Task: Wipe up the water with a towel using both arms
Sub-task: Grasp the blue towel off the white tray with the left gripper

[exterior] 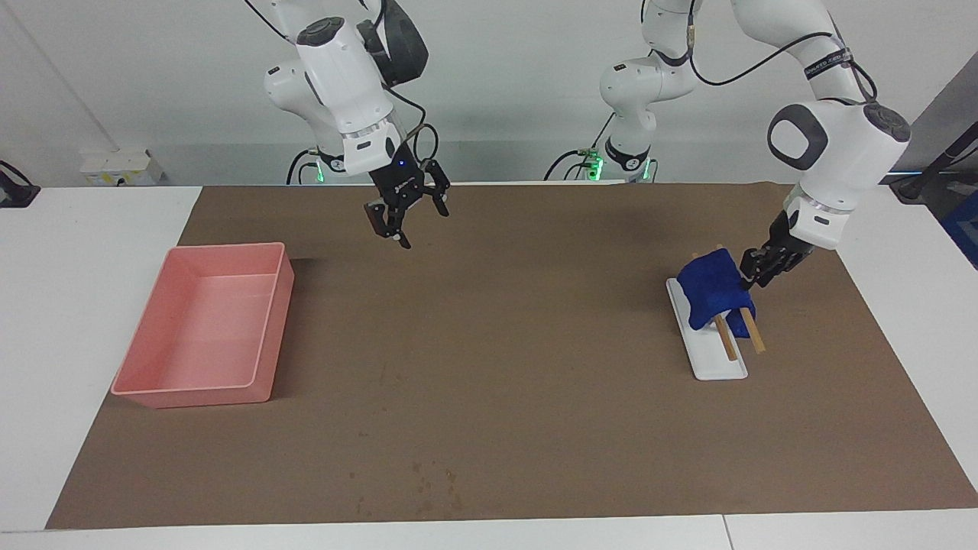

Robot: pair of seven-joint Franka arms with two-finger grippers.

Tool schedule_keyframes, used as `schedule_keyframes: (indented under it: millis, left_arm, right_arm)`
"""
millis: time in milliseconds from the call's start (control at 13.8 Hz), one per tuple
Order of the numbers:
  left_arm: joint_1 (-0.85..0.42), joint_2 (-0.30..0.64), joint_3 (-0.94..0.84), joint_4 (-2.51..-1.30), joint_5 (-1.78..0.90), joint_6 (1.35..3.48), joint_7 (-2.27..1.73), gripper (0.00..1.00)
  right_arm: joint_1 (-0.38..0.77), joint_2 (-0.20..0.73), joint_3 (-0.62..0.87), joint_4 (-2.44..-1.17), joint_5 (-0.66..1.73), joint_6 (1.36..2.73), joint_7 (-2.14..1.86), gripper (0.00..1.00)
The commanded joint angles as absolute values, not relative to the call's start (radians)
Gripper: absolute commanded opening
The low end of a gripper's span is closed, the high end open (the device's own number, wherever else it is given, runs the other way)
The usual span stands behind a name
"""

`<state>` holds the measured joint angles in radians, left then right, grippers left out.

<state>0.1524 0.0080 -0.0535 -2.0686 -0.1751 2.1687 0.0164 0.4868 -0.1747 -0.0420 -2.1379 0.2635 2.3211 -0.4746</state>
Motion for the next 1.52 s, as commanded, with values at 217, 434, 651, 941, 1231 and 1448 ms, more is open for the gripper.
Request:
schedule_keyframes:
  millis: [217, 434, 651, 941, 1231, 1448]
  left_arm:
    - [0.137, -0.018, -0.043, -2.108, -0.183, 2.194, 0.011, 0.02]
    - [0.141, -0.020, -0.043, -2.112, -0.183, 2.192, 0.012, 0.00]
    - [0.146, -0.017, -0.043, -2.094, -0.184, 2.172, 0.009, 0.00]
    - [0.156, -0.006, -0.037, -1.958, -0.351, 2.005, -0.056, 0.00]
    - [0.137, -0.021, -0.048, -1.859, -0.412, 1.916, -0.407, 0.00]
    - [0.137, -0.049, -0.118, -1.810, -0.514, 1.894, -0.756, 0.00]
  right_arm:
    - [0.489, -0.181, -0.043, -2.155, 0.291, 2.349, -0.466, 1.00]
    - [0.489, -0.183, -0.043, -2.154, 0.291, 2.347, -0.466, 1.00]
    - [0.489, -0.181, -0.043, -2.154, 0.291, 2.347, -0.466, 1.00]
    - [0.489, -0.181, -0.043, -2.154, 0.291, 2.345, -0.466, 1.00]
    - [0.489, -0.181, -0.043, -2.154, 0.291, 2.345, -0.466, 1.00]
    - [0.491, -0.181, -0.043, -2.154, 0.291, 2.347, -0.457, 1.00]
